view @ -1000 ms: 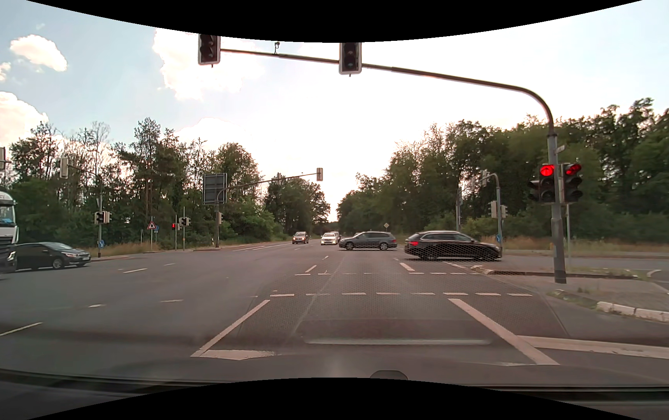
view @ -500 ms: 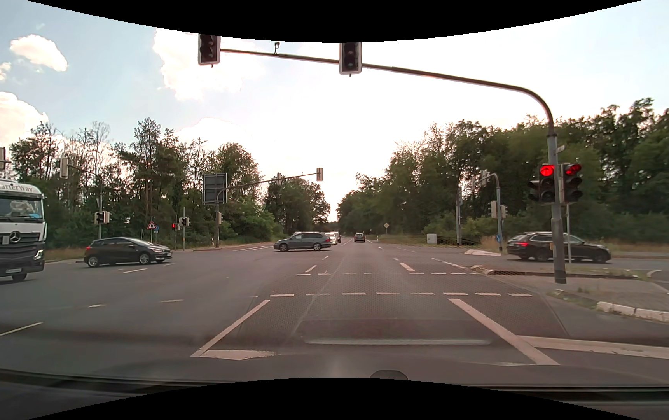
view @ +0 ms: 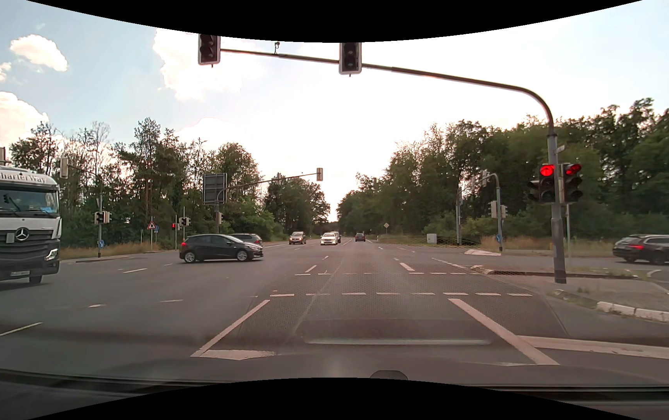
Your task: Follow the waypoints while adhering to traffic rules and regulations
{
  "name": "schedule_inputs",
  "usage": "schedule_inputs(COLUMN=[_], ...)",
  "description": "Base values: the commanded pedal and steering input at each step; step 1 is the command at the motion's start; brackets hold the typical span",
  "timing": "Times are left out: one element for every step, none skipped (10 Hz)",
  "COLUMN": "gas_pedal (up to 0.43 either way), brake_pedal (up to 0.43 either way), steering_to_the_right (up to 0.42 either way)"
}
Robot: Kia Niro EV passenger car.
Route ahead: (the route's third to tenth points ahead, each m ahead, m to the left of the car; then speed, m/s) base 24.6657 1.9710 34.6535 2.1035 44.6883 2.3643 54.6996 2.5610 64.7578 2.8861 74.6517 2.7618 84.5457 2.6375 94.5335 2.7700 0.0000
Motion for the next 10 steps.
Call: schedule_inputs(gas_pedal=[0.000, 0.000, 0.000, 0.000, 0.000, 0.000, 0.000, 0.000, 0.000, 0.000], brake_pedal=[0.311, 0.305, 0.311, 0.311, 0.305, 0.311, 0.305, 0.305, 0.305, 0.311], steering_to_the_right=[-0.008, -0.008, -0.008, -0.008, -0.008, -0.008, -0.008, -0.008, -0.008, -0.008])
